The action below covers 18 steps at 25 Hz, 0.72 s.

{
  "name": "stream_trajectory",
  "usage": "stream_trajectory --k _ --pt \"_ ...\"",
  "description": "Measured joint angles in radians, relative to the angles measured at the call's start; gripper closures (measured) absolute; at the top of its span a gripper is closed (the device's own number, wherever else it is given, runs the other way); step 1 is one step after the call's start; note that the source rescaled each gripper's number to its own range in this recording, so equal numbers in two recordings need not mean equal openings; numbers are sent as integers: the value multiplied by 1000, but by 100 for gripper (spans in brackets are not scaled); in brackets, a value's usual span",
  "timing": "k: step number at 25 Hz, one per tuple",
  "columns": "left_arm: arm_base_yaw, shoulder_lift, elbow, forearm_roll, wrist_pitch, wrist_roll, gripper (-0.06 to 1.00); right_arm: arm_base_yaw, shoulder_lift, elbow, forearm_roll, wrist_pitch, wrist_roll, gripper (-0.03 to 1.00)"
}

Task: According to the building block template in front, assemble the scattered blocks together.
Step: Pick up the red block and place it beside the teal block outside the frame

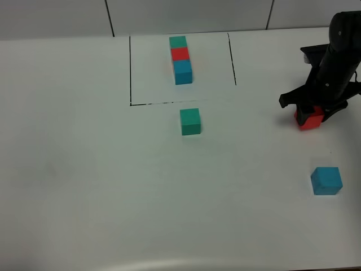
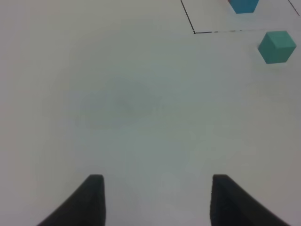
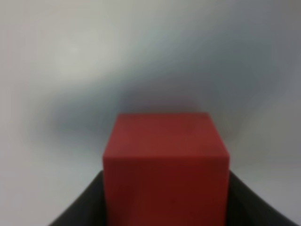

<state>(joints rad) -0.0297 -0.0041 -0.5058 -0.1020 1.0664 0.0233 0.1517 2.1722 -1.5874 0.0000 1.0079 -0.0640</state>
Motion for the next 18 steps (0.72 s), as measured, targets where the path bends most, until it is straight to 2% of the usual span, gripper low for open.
stream_trajectory --k 3,6,9,12,18 --pt "0 0 0 0 0 0 84 57 -1 -67 -14 105 -113 94" --pt "0 0 0 0 0 0 84 159 -5 -108 -45 173 -302 94" --pt "0 0 0 0 0 0 84 265 -6 -139 -61 182 -526 94" --pt "0 0 0 0 0 0 84 313 3 -184 -60 182 -675 94" --pt "0 0 0 0 0 0 84 338 83 -271 -33 182 -858 94"
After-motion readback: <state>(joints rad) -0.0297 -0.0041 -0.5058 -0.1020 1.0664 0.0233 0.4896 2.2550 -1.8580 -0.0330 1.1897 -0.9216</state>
